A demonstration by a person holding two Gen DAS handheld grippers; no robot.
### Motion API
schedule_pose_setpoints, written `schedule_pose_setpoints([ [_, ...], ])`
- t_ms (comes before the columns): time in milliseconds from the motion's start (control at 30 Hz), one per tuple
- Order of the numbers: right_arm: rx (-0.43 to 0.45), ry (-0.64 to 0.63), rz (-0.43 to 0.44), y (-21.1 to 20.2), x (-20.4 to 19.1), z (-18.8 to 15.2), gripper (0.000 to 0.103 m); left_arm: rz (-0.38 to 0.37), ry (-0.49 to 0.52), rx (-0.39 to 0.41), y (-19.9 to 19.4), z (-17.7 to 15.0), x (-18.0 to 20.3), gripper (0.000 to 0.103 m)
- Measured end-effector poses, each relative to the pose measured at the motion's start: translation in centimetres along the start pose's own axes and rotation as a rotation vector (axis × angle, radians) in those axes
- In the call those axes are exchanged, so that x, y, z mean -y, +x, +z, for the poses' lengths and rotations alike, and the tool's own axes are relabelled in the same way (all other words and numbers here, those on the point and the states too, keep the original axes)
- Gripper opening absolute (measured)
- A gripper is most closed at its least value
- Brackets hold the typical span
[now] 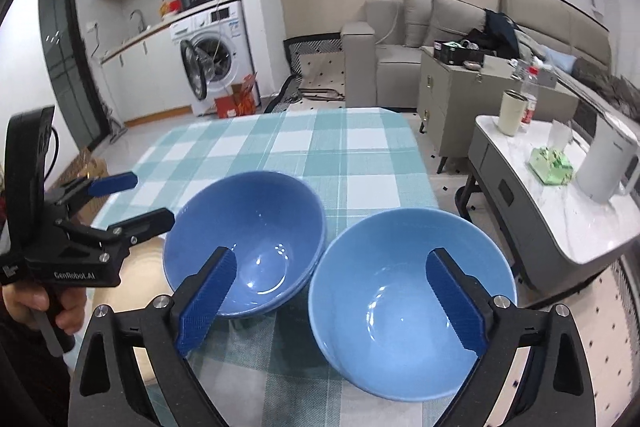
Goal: Organize plates and bowls
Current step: 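Withdraw both tools from the nested blue bowls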
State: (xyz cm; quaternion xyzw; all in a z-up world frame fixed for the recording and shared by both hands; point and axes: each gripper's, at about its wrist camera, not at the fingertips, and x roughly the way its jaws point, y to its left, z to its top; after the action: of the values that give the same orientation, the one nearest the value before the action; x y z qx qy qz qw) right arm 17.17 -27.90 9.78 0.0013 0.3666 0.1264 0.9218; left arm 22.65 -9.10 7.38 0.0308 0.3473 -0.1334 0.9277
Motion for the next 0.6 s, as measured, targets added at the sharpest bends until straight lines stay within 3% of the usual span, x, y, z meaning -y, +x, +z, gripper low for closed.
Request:
schedule_pose_setpoints([
  [133,0.031,0.065,-0.001,-1.8,1.7,-0.3,0.098,-0.030,0.007,0.016,-0.4,0.7,0.9,0.102],
  [367,0.065,0.170,-0.080,-4.1,4.7,-1.8,0.101,-0.086,0.012,0.021,-0.3,1.8,2.6,0.102],
  [600,0.053,0.232,-0.072,-4.6,7.0,-3.1,0.102,-0.117,0.051,0.016,0.3,2.4,5.0,0.102],
])
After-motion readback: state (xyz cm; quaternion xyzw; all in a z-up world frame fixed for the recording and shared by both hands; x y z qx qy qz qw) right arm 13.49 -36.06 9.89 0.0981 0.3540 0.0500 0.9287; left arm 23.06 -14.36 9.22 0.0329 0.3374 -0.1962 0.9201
